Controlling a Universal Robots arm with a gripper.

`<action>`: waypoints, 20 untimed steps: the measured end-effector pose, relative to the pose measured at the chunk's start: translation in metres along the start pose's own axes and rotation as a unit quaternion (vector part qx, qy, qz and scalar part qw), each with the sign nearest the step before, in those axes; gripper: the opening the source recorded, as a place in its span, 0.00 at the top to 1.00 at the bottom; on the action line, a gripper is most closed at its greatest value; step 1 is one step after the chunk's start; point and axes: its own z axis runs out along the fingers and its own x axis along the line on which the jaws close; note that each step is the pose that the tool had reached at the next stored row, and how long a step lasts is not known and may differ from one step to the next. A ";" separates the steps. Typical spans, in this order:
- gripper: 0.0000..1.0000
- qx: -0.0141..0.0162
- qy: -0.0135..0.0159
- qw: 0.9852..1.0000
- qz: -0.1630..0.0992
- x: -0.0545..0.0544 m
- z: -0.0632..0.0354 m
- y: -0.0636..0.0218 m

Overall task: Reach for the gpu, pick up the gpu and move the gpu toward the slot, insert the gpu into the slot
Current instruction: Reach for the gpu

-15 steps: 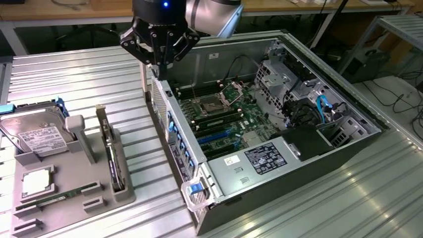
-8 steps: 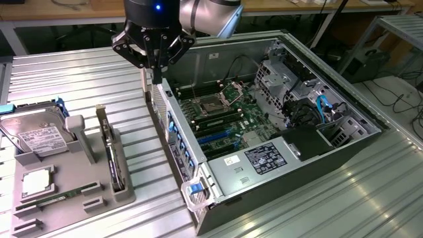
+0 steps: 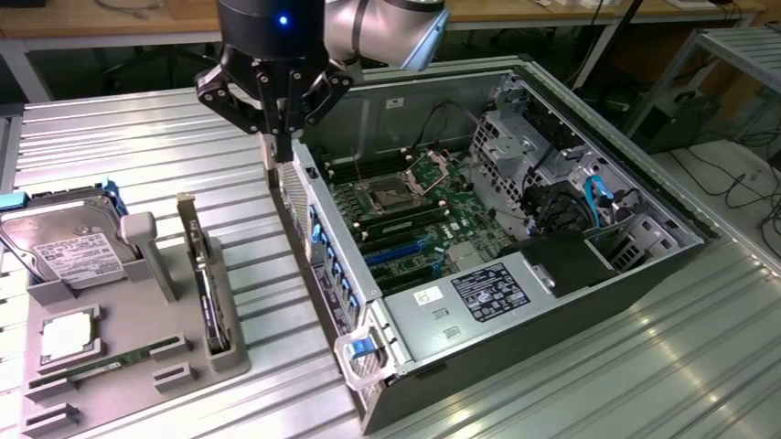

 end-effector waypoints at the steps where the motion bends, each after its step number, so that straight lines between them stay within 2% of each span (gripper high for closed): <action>1: 0.89 0.000 0.000 1.000 -0.001 0.001 0.0000 -0.0008; 14: 0.89 0.000 0.000 1.000 -0.011 0.016 0.0000 -0.0115; 20: 0.89 0.000 0.001 1.000 -0.016 0.025 0.0001 -0.0199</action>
